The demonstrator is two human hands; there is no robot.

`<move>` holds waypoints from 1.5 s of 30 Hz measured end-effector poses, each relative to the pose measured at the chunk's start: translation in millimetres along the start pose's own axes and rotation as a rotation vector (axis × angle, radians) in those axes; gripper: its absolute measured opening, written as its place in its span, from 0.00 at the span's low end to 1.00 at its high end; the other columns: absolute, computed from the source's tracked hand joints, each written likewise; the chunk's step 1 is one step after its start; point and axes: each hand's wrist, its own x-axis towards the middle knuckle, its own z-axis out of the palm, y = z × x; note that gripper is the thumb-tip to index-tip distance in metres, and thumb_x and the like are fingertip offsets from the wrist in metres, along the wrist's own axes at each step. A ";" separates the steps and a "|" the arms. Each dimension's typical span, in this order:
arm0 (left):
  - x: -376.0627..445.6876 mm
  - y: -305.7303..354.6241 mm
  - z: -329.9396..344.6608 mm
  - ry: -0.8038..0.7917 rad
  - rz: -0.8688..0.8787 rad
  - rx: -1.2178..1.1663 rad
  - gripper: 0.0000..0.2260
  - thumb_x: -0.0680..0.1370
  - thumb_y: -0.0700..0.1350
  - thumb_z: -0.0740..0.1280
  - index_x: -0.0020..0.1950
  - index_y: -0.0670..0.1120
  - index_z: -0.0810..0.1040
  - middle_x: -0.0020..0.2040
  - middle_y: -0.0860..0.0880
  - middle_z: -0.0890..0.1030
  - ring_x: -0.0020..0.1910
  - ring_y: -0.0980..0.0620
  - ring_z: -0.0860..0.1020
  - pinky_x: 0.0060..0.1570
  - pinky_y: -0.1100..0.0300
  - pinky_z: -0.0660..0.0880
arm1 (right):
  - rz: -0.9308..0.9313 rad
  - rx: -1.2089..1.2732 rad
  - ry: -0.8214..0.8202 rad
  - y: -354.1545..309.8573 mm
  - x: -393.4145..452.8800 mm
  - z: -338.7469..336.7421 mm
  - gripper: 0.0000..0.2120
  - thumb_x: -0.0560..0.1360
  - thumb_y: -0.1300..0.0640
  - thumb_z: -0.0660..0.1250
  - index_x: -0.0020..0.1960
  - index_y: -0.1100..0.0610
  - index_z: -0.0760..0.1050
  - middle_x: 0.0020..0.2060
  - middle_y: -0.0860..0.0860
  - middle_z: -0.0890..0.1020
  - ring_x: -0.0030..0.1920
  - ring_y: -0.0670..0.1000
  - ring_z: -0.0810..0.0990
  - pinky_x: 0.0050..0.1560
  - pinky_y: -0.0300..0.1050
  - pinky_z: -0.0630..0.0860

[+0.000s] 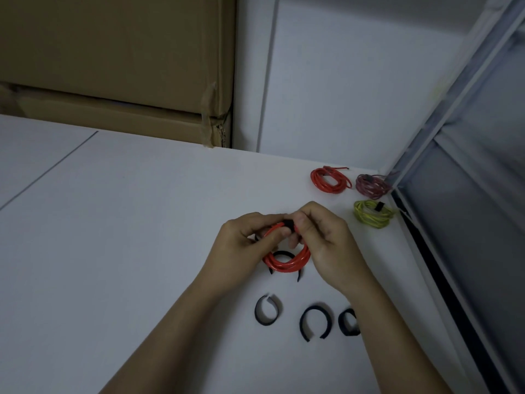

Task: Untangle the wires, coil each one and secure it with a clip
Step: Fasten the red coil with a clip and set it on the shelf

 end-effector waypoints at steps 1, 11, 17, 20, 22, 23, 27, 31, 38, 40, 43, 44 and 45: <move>0.8 -0.3 -1.0 0.010 -0.009 -0.012 0.09 0.76 0.40 0.70 0.51 0.52 0.84 0.39 0.48 0.82 0.40 0.49 0.79 0.41 0.59 0.77 | -0.010 -0.056 -0.022 -1.4 -0.5 -0.4 0.11 0.81 0.53 0.57 0.47 0.58 0.75 0.34 0.50 0.79 0.38 0.51 0.79 0.41 0.47 0.77; 21.2 5.7 8.4 0.109 0.014 0.235 0.05 0.76 0.47 0.70 0.50 0.51 0.85 0.40 0.54 0.83 0.40 0.55 0.80 0.43 0.51 0.78 | 0.066 -0.100 0.232 2.4 -11.5 -22.5 0.03 0.79 0.54 0.64 0.49 0.48 0.76 0.42 0.42 0.82 0.44 0.42 0.80 0.43 0.36 0.75; 80.6 7.1 28.8 -0.006 -0.072 0.487 0.09 0.77 0.51 0.67 0.55 0.53 0.84 0.50 0.54 0.84 0.49 0.54 0.80 0.47 0.60 0.75 | 0.236 -0.243 0.367 50.0 -1.3 -68.2 0.08 0.78 0.62 0.62 0.46 0.52 0.77 0.45 0.49 0.81 0.46 0.49 0.79 0.51 0.45 0.75; 102.9 -2.3 49.2 -0.068 -0.097 0.574 0.09 0.78 0.51 0.67 0.53 0.52 0.85 0.47 0.52 0.84 0.46 0.51 0.80 0.44 0.58 0.76 | 0.277 -0.312 0.395 66.4 3.6 -87.4 0.08 0.78 0.63 0.62 0.50 0.55 0.80 0.49 0.49 0.83 0.51 0.50 0.81 0.58 0.47 0.76; 116.4 -6.8 62.1 -0.100 -0.142 0.607 0.08 0.77 0.51 0.67 0.50 0.51 0.85 0.44 0.50 0.84 0.45 0.49 0.80 0.43 0.57 0.76 | 0.291 -0.320 0.398 67.0 5.6 -96.9 0.09 0.78 0.63 0.62 0.49 0.56 0.81 0.49 0.49 0.84 0.51 0.50 0.81 0.58 0.47 0.77; 122.2 -9.3 67.8 -0.124 -0.169 0.631 0.08 0.77 0.51 0.67 0.50 0.50 0.85 0.42 0.49 0.83 0.45 0.48 0.80 0.41 0.58 0.74 | 0.290 -0.343 0.397 66.8 6.4 -101.1 0.09 0.77 0.63 0.62 0.48 0.56 0.80 0.48 0.50 0.84 0.51 0.50 0.81 0.57 0.47 0.77; 133.4 -18.7 85.3 -0.213 -0.251 0.713 0.10 0.76 0.52 0.68 0.49 0.47 0.84 0.42 0.47 0.81 0.47 0.47 0.79 0.40 0.59 0.70 | 0.280 -0.447 0.411 67.7 7.9 -115.1 0.11 0.76 0.62 0.63 0.42 0.48 0.77 0.45 0.50 0.84 0.46 0.52 0.82 0.50 0.48 0.79; 135.2 -26.5 95.7 -0.223 -0.276 0.753 0.10 0.76 0.53 0.68 0.49 0.48 0.82 0.46 0.47 0.82 0.49 0.47 0.79 0.41 0.59 0.70 | 0.308 -0.441 0.399 69.6 5.0 -122.0 0.09 0.77 0.62 0.62 0.44 0.50 0.77 0.45 0.52 0.83 0.46 0.52 0.81 0.50 0.49 0.78; 128.6 -18.0 87.0 -0.119 -0.189 0.844 0.17 0.77 0.54 0.67 0.62 0.48 0.77 0.59 0.45 0.76 0.60 0.44 0.73 0.55 0.51 0.73 | 0.284 -0.507 0.356 59.8 6.5 -120.5 0.08 0.77 0.62 0.62 0.47 0.55 0.80 0.46 0.52 0.83 0.46 0.52 0.80 0.48 0.46 0.77; 121.4 -11.0 70.6 -0.023 -0.096 0.911 0.18 0.78 0.53 0.64 0.65 0.46 0.72 0.60 0.46 0.77 0.59 0.44 0.74 0.55 0.51 0.72 | 0.246 -0.556 0.307 50.8 13.8 -110.8 0.09 0.77 0.62 0.61 0.49 0.57 0.80 0.47 0.52 0.82 0.47 0.52 0.79 0.46 0.45 0.75; 104.5 0.7 27.9 0.140 -0.020 1.026 0.16 0.79 0.50 0.63 0.64 0.44 0.69 0.59 0.45 0.77 0.57 0.44 0.75 0.52 0.52 0.70 | 0.131 -0.641 0.243 32.6 33.2 -83.8 0.10 0.76 0.63 0.61 0.53 0.58 0.79 0.50 0.52 0.80 0.51 0.53 0.76 0.48 0.45 0.73; 96.5 6.0 9.6 0.187 -0.021 1.067 0.16 0.79 0.49 0.62 0.64 0.44 0.69 0.60 0.45 0.76 0.57 0.43 0.74 0.53 0.51 0.69 | 0.087 -0.665 0.224 25.9 41.4 -72.0 0.11 0.76 0.64 0.60 0.54 0.58 0.79 0.51 0.53 0.80 0.53 0.53 0.75 0.51 0.46 0.73; 87.4 11.1 -10.9 0.233 -0.033 1.098 0.15 0.79 0.49 0.62 0.64 0.44 0.70 0.60 0.44 0.76 0.58 0.43 0.74 0.53 0.51 0.69 | 0.044 -0.687 0.202 17.5 49.7 -58.8 0.11 0.76 0.63 0.60 0.54 0.57 0.79 0.53 0.53 0.79 0.55 0.54 0.74 0.55 0.46 0.71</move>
